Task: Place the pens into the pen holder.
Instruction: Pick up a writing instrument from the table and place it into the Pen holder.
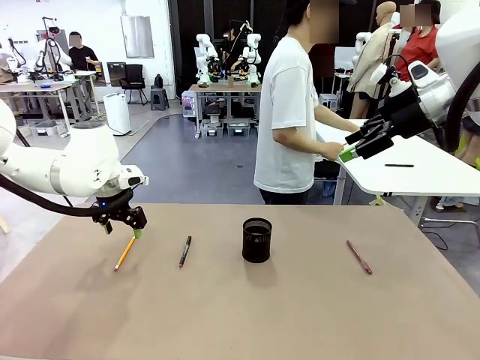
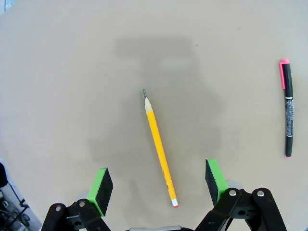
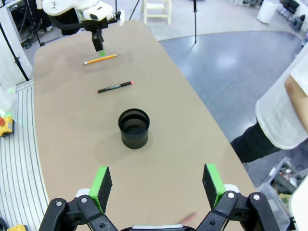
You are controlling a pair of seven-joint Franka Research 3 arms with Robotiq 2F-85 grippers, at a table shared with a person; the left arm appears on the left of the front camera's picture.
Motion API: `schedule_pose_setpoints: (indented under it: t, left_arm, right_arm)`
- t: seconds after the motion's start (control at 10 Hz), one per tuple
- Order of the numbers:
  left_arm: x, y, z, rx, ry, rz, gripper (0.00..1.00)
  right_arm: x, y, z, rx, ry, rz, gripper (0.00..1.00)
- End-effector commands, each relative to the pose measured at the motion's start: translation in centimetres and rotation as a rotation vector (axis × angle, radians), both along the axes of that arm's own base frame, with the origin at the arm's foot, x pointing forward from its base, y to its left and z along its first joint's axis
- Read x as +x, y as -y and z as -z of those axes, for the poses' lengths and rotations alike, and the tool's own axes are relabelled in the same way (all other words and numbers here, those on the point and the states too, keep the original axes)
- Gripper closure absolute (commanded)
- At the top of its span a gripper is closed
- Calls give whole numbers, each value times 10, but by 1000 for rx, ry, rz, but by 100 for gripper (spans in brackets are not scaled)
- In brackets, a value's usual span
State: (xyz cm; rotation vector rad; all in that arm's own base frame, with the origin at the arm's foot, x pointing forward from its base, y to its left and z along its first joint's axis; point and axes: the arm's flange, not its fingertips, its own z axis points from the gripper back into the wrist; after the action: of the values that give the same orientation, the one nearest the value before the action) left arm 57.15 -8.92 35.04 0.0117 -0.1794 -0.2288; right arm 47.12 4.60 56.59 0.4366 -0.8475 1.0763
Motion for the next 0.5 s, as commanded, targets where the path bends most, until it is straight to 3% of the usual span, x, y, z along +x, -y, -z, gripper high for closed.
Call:
schedule_pose_setpoints:
  t: [0.0, 0.4]
  left_arm:
    - [-1, 0, 0, 0, 0, -1, 0]
    - [12, 1, 14, 20, -38, 13, 0]
  right_arm:
    - [-1, 1, -2, 4, 3, 3, 0]
    - [-1, 1, -2, 4, 3, 3, 0]
